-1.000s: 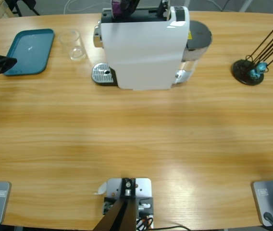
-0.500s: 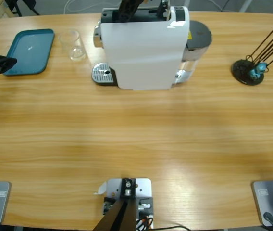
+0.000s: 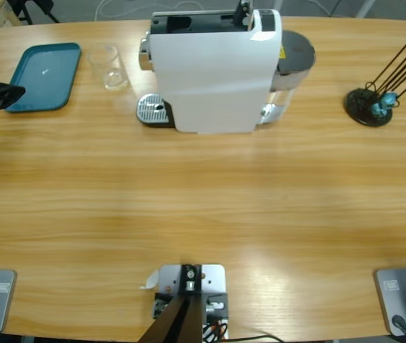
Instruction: Pour coffee
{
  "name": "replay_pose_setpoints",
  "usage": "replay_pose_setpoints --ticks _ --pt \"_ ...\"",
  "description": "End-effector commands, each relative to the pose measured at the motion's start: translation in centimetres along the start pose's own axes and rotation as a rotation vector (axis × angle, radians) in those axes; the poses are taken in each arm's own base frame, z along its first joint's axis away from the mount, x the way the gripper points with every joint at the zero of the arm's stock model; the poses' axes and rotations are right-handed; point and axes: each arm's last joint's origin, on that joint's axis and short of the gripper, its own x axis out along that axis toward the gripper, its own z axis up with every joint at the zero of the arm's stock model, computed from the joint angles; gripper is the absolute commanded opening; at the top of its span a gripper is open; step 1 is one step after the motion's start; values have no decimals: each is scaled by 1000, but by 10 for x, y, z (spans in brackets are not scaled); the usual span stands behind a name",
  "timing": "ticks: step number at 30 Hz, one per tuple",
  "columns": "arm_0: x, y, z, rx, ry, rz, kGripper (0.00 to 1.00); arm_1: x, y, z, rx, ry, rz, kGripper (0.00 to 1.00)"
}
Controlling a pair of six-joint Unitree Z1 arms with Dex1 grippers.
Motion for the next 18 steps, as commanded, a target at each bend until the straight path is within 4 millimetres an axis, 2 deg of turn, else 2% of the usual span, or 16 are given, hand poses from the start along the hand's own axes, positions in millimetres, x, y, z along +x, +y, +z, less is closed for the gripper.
replay_pose_setpoints --ticks 1,3,4,5,6,7,9,11,15,18 --pt "-4 2 -11 -4 -1 -5 1000 -53 3 -67 208 385 -256 825" --pt "-5 2 -12 -5 -4 -5 1000 -73 2 -75 262 324 -231 952" --pt "-5 2 -12 -5 -4 -5 1000 -76 1 -76 282 303 -217 786" --pt "-5 2 -12 -5 -3 -5 1000 -79 -3 -77 321 289 -212 457" --pt "-4 2 -12 -4 -1 -6 1000 -85 -9 -80 386 262 -217 84" --pt "-4 2 -12 -4 -1 -6 1000 -92 -15 -83 449 230 -245 0" --pt "-4 2 -12 -4 0 -6 1000 -101 -24 -85 563 158 -296 0" --pt "-3 2 -12 -4 3 -8 1000 -94 -30 -82 613 127 -314 0" --pt "-3 2 -11 -5 2 -8 1000 -58 -28 -76 625 -37 -353 0" --pt "-3 2 -11 -5 1 -8 1000 -27 -28 -75 654 8 -393 0"
